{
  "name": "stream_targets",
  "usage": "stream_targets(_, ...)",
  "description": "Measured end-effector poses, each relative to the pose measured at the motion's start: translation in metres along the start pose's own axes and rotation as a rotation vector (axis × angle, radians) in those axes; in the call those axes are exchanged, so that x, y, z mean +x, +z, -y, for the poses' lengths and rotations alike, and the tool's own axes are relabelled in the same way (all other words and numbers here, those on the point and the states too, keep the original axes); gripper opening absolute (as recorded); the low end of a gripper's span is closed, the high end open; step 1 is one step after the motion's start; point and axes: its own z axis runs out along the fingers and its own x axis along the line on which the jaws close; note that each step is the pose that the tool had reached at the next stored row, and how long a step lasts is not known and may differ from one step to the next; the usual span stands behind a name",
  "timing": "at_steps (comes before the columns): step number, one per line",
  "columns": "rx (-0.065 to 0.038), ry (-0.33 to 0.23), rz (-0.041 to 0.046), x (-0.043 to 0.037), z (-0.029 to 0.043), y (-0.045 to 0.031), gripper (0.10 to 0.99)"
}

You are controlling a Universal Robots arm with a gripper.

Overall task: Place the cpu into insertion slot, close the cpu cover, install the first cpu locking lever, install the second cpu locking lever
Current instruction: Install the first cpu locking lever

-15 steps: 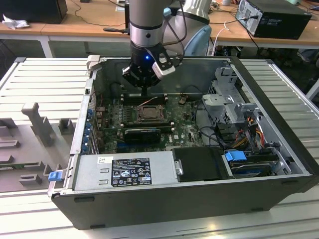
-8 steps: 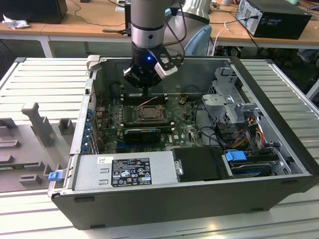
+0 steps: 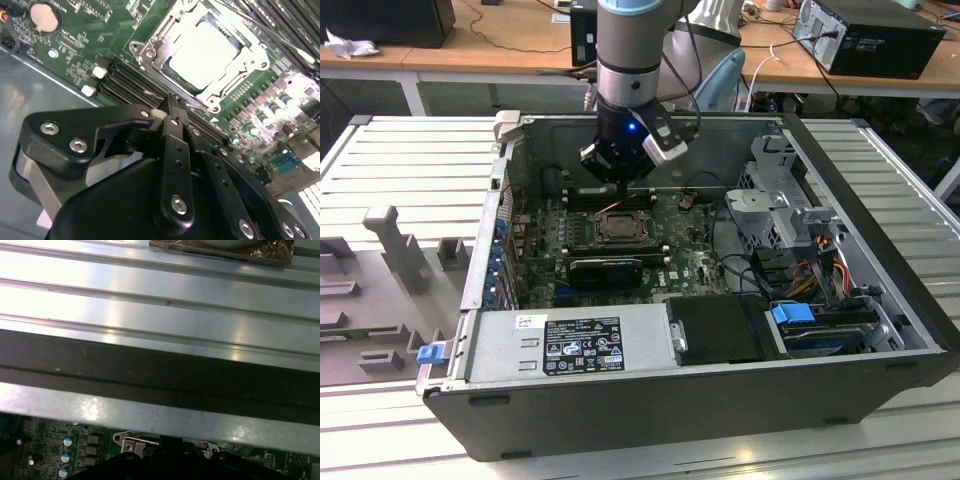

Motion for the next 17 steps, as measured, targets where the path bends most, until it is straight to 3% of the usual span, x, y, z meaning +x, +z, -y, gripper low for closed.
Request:
stream_targets(5,0.001,0.007,0.0101,-0.0023,0.0003,0.0021,0.106)
stream_targets(10,0.002,0.041,0.0120,-0.0059,0.0007,0.0051,0.106)
stream_targets(17,0.002,0.044,0.0123,-0.0062,0.0003,0.0074,0.106)
